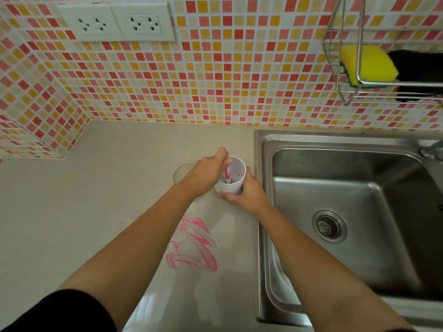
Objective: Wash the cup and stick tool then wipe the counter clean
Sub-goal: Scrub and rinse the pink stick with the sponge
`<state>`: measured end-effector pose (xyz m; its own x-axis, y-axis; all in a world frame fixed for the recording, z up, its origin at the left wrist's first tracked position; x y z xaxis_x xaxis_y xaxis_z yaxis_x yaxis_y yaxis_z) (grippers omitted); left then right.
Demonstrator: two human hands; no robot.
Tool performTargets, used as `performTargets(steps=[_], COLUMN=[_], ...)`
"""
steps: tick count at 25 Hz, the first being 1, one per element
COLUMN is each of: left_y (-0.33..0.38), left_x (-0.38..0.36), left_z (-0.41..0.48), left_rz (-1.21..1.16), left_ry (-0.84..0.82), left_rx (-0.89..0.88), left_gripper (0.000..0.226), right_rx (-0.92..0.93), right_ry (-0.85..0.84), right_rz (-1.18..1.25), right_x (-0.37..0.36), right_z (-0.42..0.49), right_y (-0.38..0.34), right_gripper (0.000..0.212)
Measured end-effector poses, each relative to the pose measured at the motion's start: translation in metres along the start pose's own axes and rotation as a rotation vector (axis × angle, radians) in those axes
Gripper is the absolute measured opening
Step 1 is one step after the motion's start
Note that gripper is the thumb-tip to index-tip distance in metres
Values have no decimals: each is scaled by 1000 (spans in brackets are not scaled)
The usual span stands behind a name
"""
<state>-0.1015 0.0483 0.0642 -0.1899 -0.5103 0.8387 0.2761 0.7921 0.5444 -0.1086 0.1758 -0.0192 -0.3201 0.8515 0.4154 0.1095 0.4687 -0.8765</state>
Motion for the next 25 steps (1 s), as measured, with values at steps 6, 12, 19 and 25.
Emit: performTargets(steps=[6,12,19,25], left_y=[1,56,131,138], left_x=[12,73,46,27], left_z=[-3,2,32,38], left_rz=[-51,-169,-405,-471], left_ry=[42,400,464,487], left_rx=[44,-83,-182,-85], left_gripper=[20,19,22,24], right_rx=[-13,149,721,-183], right_ry=[-59,408,1145,505], right_rz=[-24,-101,-127,-707], right_x=[0,85,272,323], right_z=[-1,-48,-111,11], right_y=[4,-15,-154,-178], right_gripper=[110,54,8,84])
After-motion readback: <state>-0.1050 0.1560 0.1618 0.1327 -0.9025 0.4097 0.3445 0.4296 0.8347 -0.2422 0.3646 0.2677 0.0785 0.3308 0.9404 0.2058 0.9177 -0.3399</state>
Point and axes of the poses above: each hand's wrist, its own z-axis towards the middle knuckle, its own x-axis out of the back of the hand, y = z × x, the point moved 4 cm from there along z, towards the middle knuckle, and after that the axes turned 10 degrees about -x, right-handed, at the moved point
